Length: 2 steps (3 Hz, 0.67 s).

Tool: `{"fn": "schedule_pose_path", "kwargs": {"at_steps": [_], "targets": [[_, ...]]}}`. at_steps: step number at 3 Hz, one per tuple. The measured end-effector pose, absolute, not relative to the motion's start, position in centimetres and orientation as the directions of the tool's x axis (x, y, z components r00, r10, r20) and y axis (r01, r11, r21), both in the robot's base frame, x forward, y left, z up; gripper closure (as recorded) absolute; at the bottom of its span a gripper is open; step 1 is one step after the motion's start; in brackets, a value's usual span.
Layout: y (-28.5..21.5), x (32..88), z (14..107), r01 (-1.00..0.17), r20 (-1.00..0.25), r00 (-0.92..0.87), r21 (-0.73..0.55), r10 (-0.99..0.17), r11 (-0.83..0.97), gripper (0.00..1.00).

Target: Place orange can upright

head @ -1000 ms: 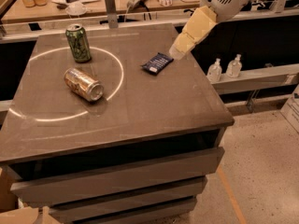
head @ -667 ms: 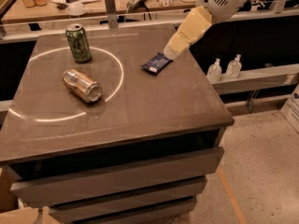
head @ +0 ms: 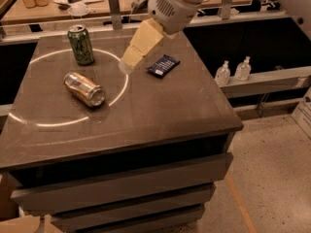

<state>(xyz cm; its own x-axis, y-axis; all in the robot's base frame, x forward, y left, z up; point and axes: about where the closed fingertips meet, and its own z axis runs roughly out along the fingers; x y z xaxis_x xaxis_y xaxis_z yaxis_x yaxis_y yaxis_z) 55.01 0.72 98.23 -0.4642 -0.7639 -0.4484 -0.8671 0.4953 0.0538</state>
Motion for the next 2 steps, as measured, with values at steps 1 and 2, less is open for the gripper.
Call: {"fn": "schedule_pose_path", "kwargs": {"at_steps": [1, 2], "targets": [[5.0, 55.5, 96.9, -0.848, -0.379, -0.504, 0.047, -0.776, 0.528, 0.00], [9.3, 56.2, 96.1, -0.842, -0.326, -0.517, 0.030, -0.791, 0.538, 0.00]]}}
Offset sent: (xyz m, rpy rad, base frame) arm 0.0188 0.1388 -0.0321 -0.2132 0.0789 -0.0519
